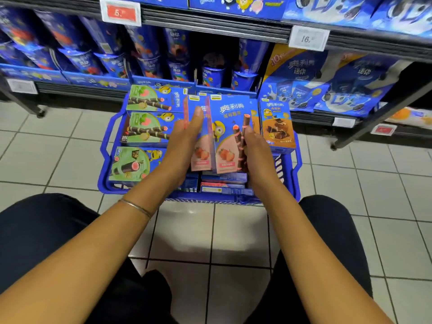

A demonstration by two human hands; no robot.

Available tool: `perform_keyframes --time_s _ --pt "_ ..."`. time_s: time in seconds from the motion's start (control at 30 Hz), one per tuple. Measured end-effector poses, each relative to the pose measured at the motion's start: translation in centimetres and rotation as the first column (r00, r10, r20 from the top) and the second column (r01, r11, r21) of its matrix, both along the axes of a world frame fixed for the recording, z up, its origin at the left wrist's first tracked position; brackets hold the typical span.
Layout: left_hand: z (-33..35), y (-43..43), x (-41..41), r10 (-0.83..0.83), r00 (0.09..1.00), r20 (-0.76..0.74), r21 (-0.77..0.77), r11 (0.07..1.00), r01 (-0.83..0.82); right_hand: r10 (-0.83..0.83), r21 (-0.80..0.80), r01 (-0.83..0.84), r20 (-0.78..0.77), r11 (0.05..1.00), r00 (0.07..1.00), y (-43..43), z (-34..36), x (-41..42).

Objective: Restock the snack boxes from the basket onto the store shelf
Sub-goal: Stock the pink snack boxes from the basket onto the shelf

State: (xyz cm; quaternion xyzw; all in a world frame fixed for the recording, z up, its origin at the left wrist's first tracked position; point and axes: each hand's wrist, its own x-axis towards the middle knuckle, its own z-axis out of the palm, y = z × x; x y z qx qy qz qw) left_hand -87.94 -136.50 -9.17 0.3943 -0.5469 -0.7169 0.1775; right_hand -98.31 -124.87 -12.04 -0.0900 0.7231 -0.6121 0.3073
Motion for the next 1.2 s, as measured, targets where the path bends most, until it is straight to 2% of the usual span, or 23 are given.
perform_keyframes --time_s 0.07,0.17,0.27,0.6,0.77,0.83,0.9,0.93,1.0,1.1,1.17,1.2 --pt "-0.2 0.4 0.2 -0.004 1.0 -0.004 -0.061 0.998 0.004 0.014 0.026 -0.012 -0.07 1.0 0.997 -0.6 -0.3 0.5" --pt "-1.2 0.8 0.4 -0.066 0.993 -0.097 -0.106 0.993 0.055 0.084 0.034 -0.082 -0.066 0.996 0.994 -1.2 -0.5 1.4" --pt "-1.4 1.2 0.8 -0.079 0.984 -0.162 -0.069 0.995 0.069 0.165 0.065 -0.16 -0.078 0.985 0.983 -1.6 -0.4 1.7" --pt "-1.6 0.7 0.5 -0.022 0.998 -0.056 0.024 0.999 0.023 0.208 0.128 -0.2 -0.052 0.971 0.977 -0.8 -0.2 0.9" --pt "-1.6 -0.2 0.4 -0.01 0.998 -0.063 0.07 0.997 0.014 0.166 0.07 -0.167 0.018 0.983 0.986 -0.5 -0.2 0.3" --pt "-1.5 -0.6 0.4 0.008 0.998 -0.069 0.071 0.997 -0.003 0.162 0.171 -0.146 -0.083 0.974 0.983 0.3 -1.3 0.1" --pt "-1.3 -0.9 0.4 0.037 0.997 -0.064 0.071 0.997 -0.032 0.301 0.374 -0.206 -0.218 0.904 0.928 1.6 -3.3 -0.5" --pt "-1.3 -1.1 0.4 0.043 0.997 -0.068 0.066 0.997 -0.039 0.41 0.486 -0.264 -0.222 0.833 0.885 2.0 -4.3 -0.9" --pt "-1.3 -1.3 0.4 0.038 0.996 -0.084 0.054 0.998 -0.034 0.618 0.661 -0.406 -0.113 0.632 0.778 2.3 -6.0 -1.6" --pt "-1.3 -1.6 0.4 0.041 0.996 -0.076 0.06 0.998 -0.036 0.814 0.766 -0.564 0.094 0.308 0.573 1.4 -7.3 -1.9" --pt "-1.3 -1.6 0.4 0.036 0.997 -0.07 0.063 0.997 -0.032 0.853 0.774 -0.61 0.194 0.17 0.484 0.7 -7.9 -2.0" --pt "-1.3 -1.7 0.4 0.035 0.997 -0.07 0.065 0.997 -0.03 0.853 0.758 -0.635 0.224 0.151 0.471 0.5 -8.2 -2.1"
